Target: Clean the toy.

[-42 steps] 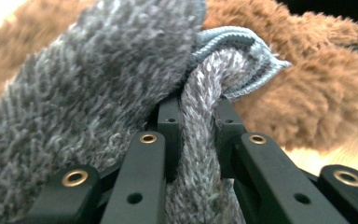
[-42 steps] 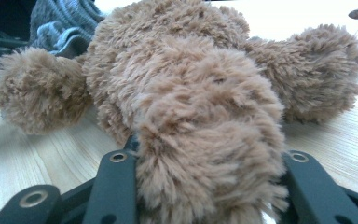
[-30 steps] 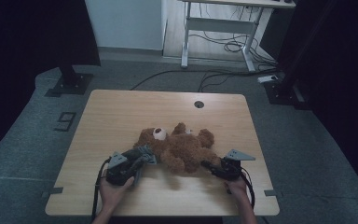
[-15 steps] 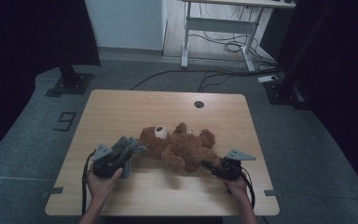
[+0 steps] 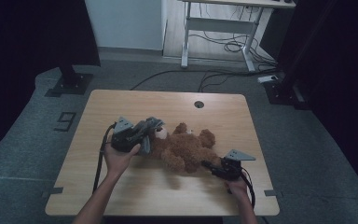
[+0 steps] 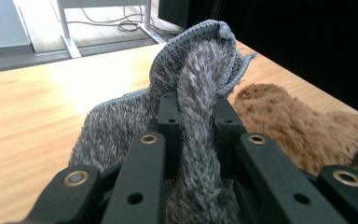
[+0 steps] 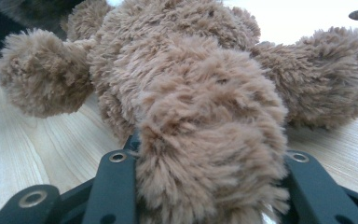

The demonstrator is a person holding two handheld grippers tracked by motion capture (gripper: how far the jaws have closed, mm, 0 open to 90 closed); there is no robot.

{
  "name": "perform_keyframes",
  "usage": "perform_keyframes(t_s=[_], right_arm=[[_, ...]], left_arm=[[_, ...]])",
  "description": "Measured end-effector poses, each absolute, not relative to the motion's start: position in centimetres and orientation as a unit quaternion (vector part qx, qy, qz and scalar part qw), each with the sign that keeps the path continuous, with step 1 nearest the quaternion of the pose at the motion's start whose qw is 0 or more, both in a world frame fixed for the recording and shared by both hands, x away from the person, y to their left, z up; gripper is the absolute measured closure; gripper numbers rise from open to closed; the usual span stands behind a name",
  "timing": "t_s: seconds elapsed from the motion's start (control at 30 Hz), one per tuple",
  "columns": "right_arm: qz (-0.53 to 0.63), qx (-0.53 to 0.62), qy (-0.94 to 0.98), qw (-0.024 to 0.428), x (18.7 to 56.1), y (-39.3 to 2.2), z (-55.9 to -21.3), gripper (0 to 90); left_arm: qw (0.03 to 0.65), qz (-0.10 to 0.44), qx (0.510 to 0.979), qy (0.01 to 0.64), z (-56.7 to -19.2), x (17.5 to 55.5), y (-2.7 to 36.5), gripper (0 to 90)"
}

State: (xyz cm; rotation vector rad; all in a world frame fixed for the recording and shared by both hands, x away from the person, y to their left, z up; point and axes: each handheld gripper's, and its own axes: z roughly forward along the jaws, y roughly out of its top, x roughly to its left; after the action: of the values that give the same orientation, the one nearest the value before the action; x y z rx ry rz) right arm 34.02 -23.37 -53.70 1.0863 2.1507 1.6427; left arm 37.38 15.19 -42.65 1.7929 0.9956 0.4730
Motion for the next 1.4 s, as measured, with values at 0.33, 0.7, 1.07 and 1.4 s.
perform_keyframes(t_s=[0.33,0.7,1.07,1.4], right_arm=[[0.562,0.366,0.734,0.11,33.9,-23.5,-53.9,57.4],[0.552,0.381,0.733,0.113,34.0,-23.3,-53.8,54.3],[0.52,0.416,0.732,0.142,34.6,-22.4,-53.8,51.3],[0.558,0.415,0.705,0.142,33.4,-23.2,-50.7,28.5]], left_arm=[[0.449,0.17,0.781,0.4,-43.6,40.8,11.3,77.3],[0.455,0.147,0.779,0.405,-45.8,39.0,11.8,78.5],[0.486,0.14,0.761,0.406,-47.8,35.2,12.5,79.3],[0.498,0.121,0.754,0.411,-49.0,34.8,12.3,79.4]])
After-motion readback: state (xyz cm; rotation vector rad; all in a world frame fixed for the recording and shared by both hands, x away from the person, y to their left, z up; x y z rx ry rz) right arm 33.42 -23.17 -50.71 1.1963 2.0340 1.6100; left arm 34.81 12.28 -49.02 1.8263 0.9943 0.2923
